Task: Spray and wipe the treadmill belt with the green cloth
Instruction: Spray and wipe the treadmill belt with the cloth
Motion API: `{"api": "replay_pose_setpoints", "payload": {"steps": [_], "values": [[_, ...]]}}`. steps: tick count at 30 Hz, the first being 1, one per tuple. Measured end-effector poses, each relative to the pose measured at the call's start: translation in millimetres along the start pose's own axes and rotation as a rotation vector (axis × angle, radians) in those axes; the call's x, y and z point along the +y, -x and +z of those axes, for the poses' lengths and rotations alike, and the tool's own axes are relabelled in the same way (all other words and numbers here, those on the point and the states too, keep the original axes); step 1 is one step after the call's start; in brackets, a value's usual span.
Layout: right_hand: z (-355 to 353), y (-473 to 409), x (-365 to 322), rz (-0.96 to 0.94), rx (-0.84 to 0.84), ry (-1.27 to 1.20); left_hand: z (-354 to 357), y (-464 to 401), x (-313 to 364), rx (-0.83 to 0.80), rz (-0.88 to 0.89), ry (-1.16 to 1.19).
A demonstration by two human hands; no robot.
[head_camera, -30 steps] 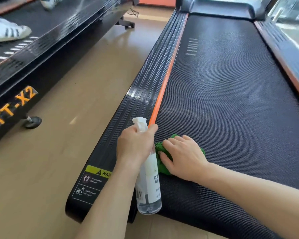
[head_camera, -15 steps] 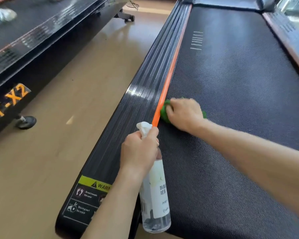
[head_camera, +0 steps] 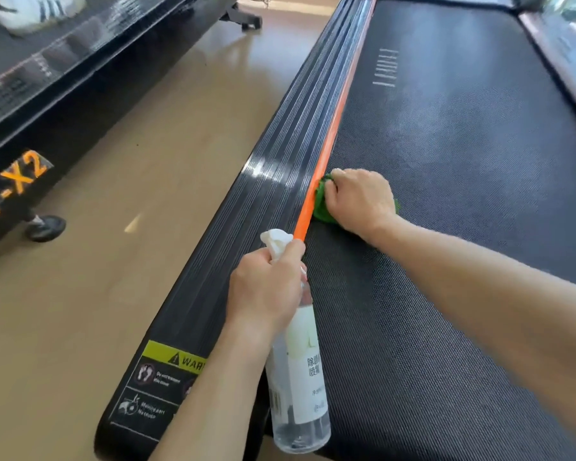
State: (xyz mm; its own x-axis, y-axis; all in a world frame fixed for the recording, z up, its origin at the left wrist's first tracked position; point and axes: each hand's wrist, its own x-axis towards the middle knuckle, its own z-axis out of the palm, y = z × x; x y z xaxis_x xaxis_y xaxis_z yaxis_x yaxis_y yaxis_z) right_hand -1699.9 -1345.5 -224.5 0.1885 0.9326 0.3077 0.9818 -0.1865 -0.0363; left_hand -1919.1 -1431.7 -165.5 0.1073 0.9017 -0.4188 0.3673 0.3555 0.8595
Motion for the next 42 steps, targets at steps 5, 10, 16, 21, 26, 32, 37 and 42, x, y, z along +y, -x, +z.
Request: {"api": "replay_pose_setpoints", "payload": {"steps": [5,10,16,21,26,32,37,42], "values": [[-23,70,-23,-0.109,0.029,-0.060,1,2,3,-0.011,-0.008,-0.028],[-51,138,-19,-0.378,-0.111,-0.093,0,4,2,-0.016,0.000,-0.034],[-26,49,2,-0.100,-0.043,0.084,1,3,0,-0.006,0.007,-0.023],[-15,23,5,0.273,-0.100,0.012,0,1,1,-0.013,0.000,-0.043],[-63,13,31,0.547,-0.345,-0.408,-3,5,3,-0.029,0.003,-0.027],[-56,66,18,0.190,-0.300,0.079,-4,6,2,-0.043,-0.004,-0.023],[-33,60,32,0.149,-0.166,0.070,-3,6,1,-0.038,0.004,-0.019],[-38,98,-20,0.063,-0.122,-0.016,-3,8,3,-0.040,-0.002,-0.025]]}}
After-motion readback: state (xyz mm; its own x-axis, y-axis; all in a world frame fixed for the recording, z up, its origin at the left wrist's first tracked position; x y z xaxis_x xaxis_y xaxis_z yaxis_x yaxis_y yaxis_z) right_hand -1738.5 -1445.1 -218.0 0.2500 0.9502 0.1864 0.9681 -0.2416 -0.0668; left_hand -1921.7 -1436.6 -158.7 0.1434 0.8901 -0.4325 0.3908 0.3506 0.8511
